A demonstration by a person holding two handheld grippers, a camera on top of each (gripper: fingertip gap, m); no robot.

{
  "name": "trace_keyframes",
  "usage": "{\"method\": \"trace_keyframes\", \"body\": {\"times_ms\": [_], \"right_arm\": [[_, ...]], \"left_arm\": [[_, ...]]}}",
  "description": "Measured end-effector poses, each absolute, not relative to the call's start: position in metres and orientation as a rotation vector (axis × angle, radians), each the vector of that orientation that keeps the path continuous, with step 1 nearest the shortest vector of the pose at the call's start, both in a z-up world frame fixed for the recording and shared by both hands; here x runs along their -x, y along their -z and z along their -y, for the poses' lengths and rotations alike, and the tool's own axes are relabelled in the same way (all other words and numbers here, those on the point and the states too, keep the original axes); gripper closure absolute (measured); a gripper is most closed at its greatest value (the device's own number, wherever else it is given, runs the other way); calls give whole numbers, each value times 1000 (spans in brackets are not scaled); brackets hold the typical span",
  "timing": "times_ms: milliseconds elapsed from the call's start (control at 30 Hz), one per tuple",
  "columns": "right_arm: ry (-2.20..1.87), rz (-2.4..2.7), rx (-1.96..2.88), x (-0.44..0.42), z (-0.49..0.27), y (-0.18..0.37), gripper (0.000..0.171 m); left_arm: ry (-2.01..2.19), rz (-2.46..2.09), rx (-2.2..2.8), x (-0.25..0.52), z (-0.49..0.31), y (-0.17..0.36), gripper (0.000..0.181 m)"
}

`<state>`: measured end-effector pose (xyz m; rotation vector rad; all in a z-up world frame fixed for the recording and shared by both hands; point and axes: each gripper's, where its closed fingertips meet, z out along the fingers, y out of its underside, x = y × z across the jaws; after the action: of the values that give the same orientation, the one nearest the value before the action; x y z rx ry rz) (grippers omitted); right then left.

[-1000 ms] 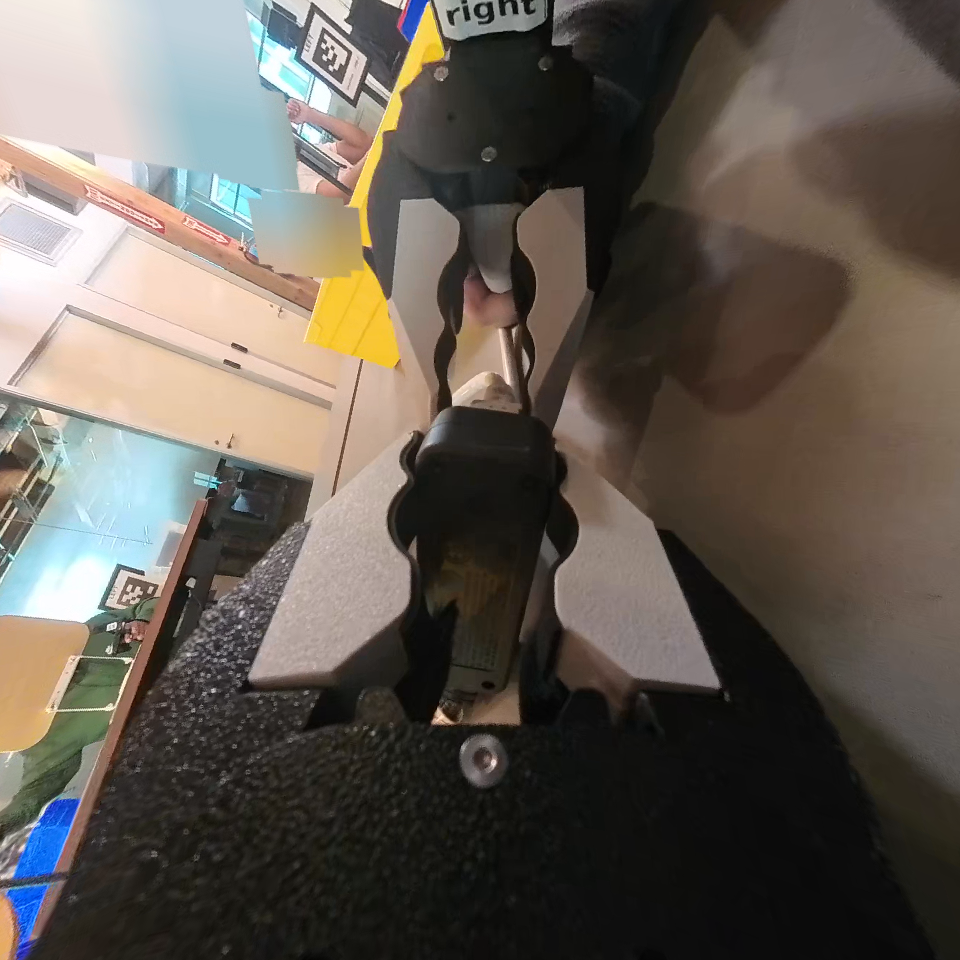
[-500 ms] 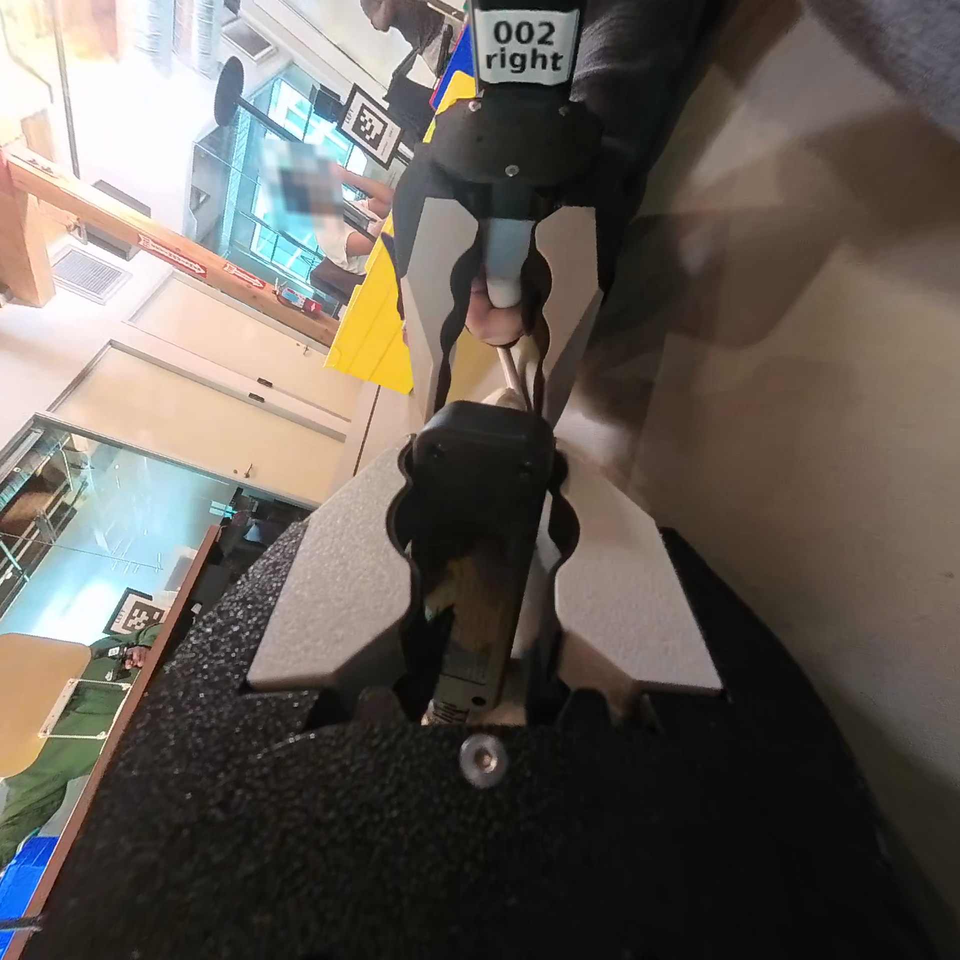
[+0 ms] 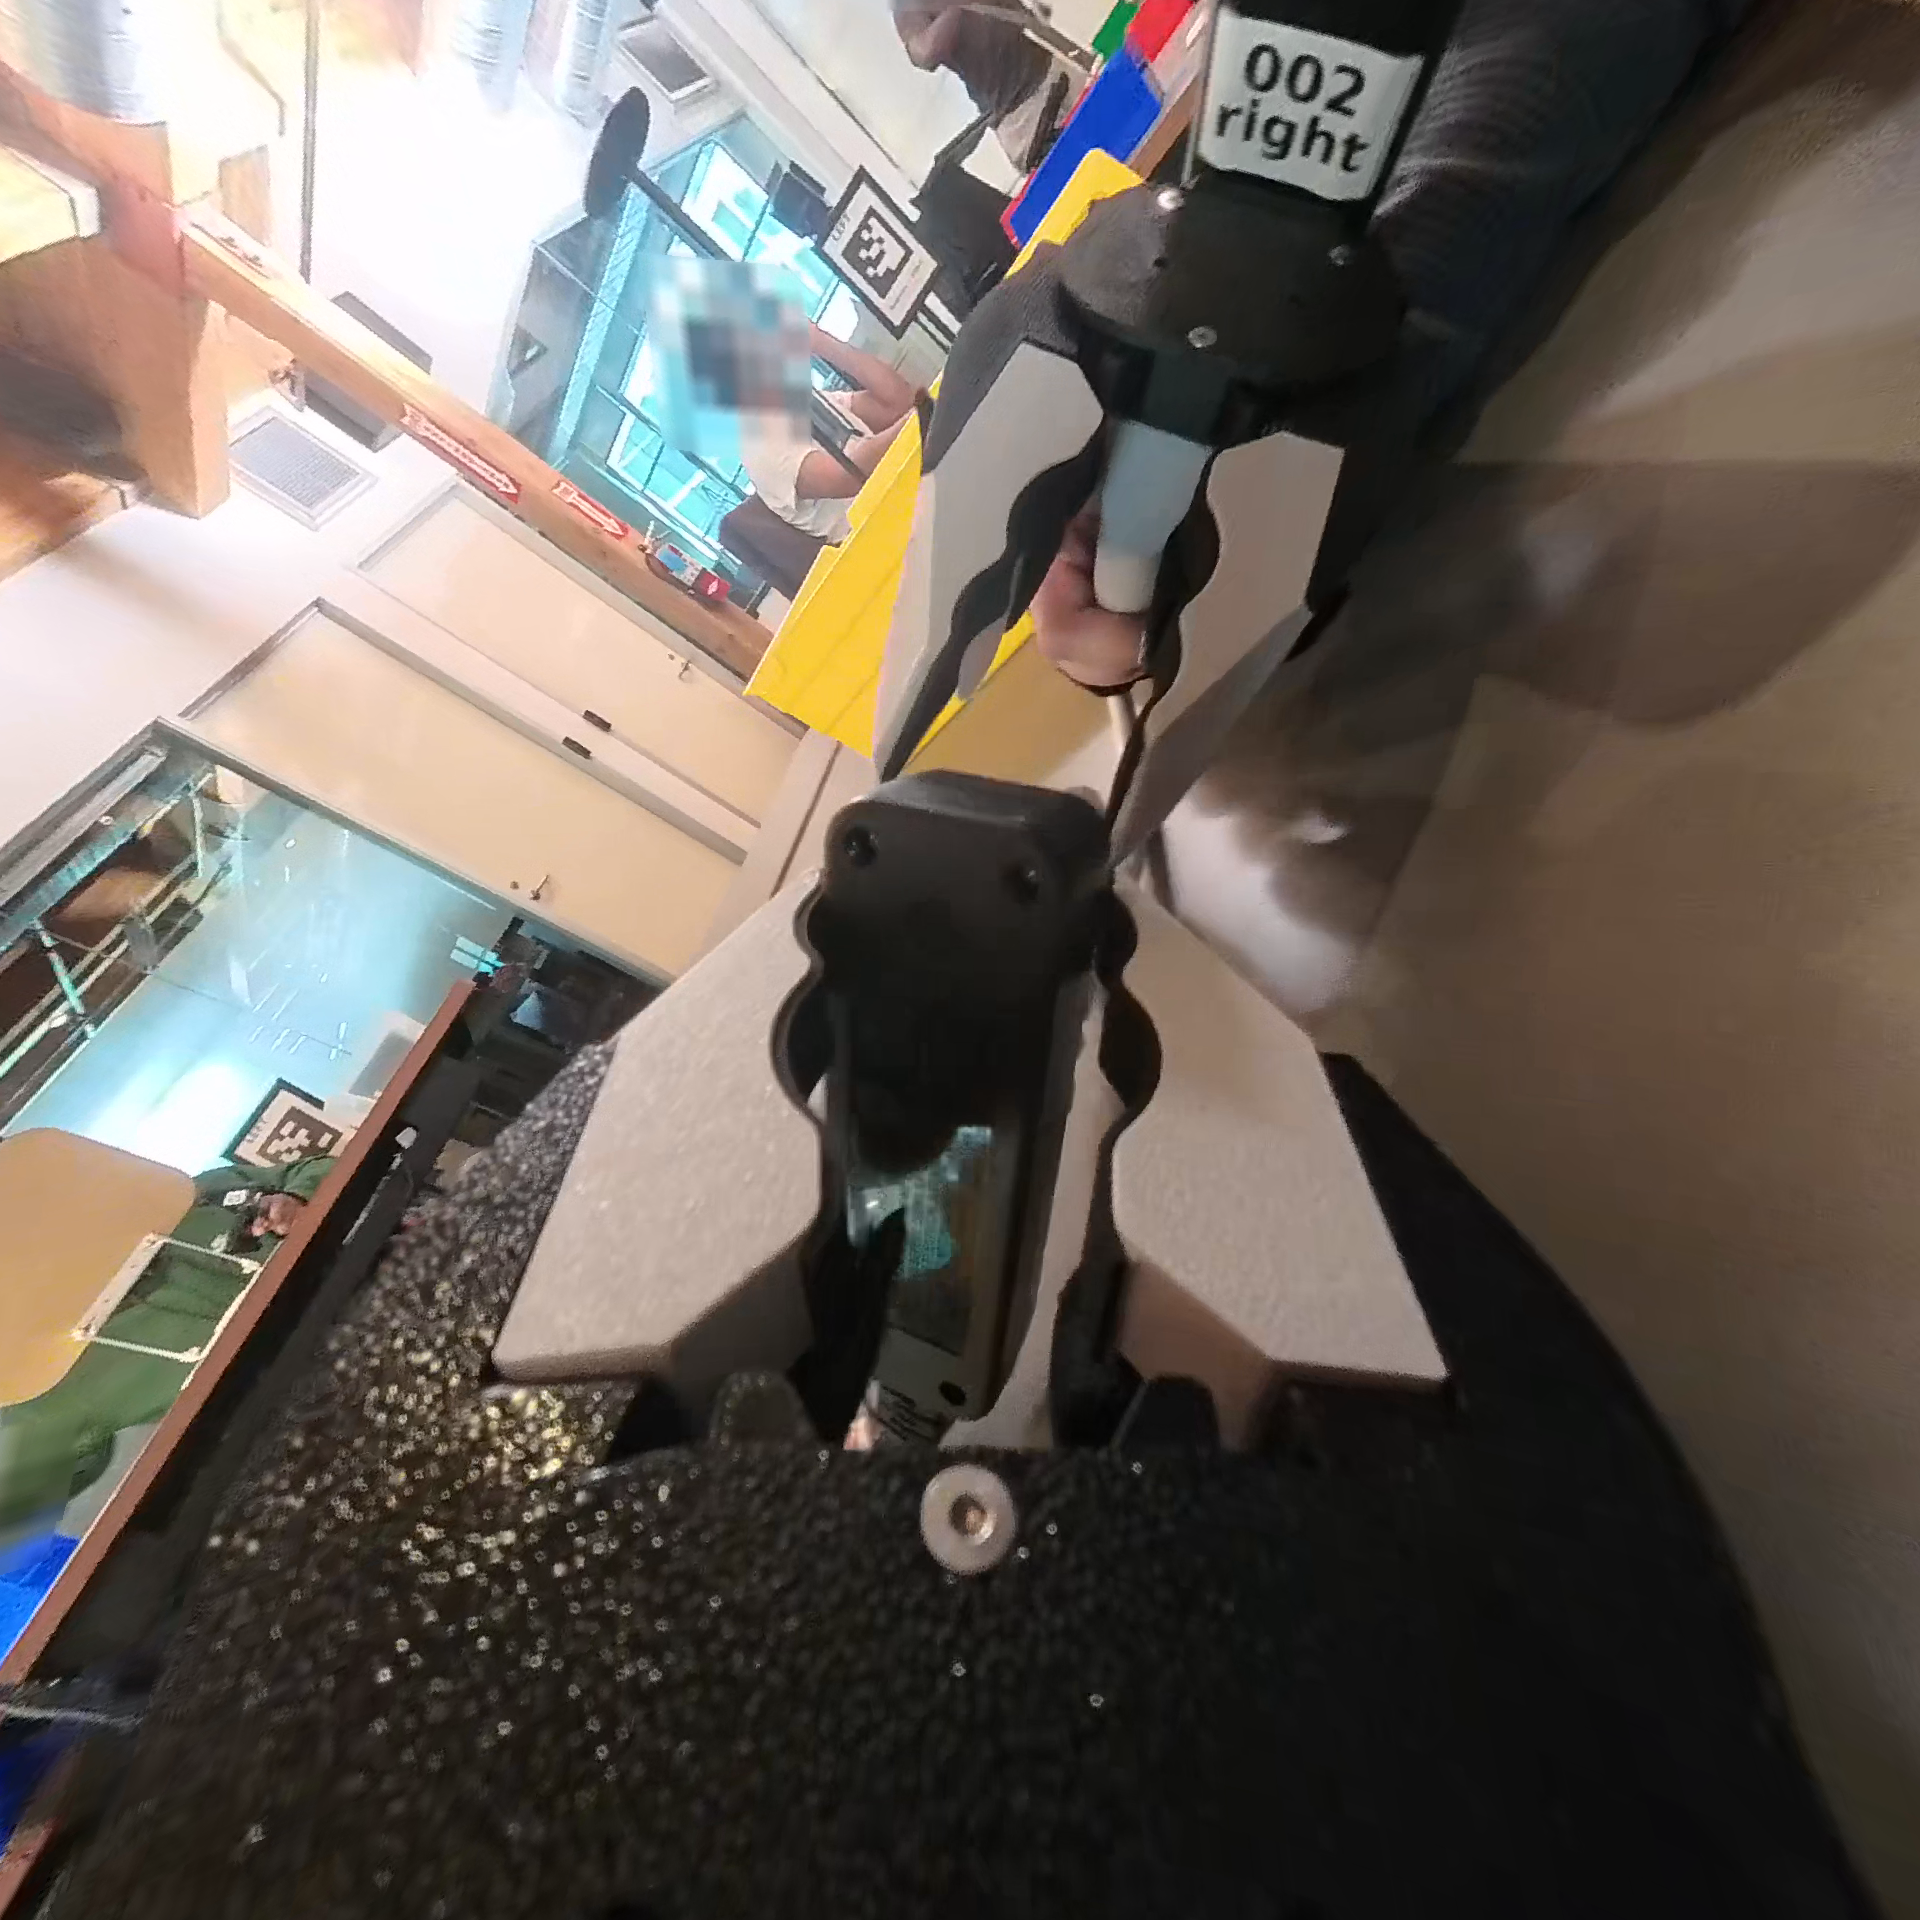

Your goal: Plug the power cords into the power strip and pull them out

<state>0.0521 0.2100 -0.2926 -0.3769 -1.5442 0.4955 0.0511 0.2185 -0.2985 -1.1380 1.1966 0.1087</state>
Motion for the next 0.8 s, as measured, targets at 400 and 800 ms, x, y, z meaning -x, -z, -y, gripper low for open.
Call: {"method": "trace_keyframes", "body": {"times_ms": [400,800], "right_arm": [[-370,1446,408,-48,-226,281,114],[-329,1448,433,-45,-231,285,117]], "left_arm": [[-213,-1139,1174,-42,-230,296,132],[-296,-1128,1150,-37,-233,294,131]]}}
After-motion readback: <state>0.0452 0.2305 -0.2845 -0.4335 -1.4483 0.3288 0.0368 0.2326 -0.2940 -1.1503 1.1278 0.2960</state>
